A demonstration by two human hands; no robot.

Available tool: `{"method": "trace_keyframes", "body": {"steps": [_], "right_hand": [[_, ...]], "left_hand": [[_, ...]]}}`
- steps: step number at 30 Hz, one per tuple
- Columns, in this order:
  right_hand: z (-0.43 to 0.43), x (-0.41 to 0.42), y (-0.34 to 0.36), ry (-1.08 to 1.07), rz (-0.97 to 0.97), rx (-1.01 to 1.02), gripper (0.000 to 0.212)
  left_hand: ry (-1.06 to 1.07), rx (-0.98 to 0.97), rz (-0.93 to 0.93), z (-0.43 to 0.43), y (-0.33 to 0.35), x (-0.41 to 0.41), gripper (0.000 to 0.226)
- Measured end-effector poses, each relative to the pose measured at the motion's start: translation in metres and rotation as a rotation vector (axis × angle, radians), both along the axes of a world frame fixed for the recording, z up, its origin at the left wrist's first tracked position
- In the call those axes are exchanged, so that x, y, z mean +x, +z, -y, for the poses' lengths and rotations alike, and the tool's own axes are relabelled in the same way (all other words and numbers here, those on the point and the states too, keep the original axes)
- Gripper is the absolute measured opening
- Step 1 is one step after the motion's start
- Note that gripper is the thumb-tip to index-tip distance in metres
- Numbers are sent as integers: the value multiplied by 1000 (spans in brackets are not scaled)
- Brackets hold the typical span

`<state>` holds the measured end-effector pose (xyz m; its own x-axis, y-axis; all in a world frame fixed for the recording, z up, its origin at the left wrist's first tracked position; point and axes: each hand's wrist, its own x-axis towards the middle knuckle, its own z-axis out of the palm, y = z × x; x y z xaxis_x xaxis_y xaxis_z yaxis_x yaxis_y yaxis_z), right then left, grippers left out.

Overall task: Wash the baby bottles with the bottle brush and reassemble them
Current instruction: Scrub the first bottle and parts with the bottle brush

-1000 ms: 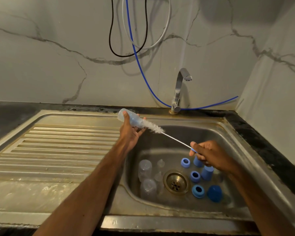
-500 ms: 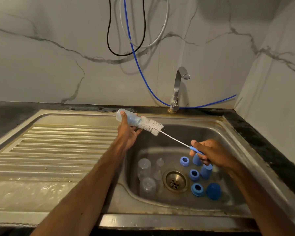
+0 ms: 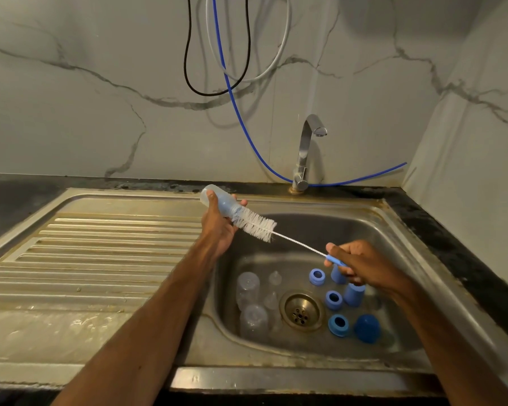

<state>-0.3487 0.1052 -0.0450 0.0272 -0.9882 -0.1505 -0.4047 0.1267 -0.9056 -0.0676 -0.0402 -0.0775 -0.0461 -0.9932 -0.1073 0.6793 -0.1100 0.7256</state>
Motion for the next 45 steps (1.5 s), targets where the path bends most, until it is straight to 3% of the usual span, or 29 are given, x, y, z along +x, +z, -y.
{"method": "trace_keyframes", "body": {"steps": [2,7,14,24,27,30,34,37,45], "right_hand": [[-1,1,-2,30,-5,-1,50],[-3,-1,5,-4,-32,-163,21],[-2,4,-1,115,12,32,51],[2,-15,-9,-37,-141,-146,18],[-1,-29,-10,-87,-206,-168,18],[-17,-38,-5,40,-323,-117,24],[-31,-36,-8,33,-168,-6,24],[-34,-32,-7,-103,-129,-121,25],[-39,-30,-1,-217,-484,-371,35]], "left_hand": [[15,4,-7,0,1,1,76],[42,22,-79,-1,2,1,71],[47,26,-49,-3,4,1,69],[71,-28,87,-6,6,-2,58],[47,-52,146,-2,5,-7,47],[63,-81,149,-1,3,-13,53],[-32,-162,176,-10,2,-22,46],[-41,-150,157,-13,3,-24,47],[-26,-116,182,-12,4,-18,48]]}}
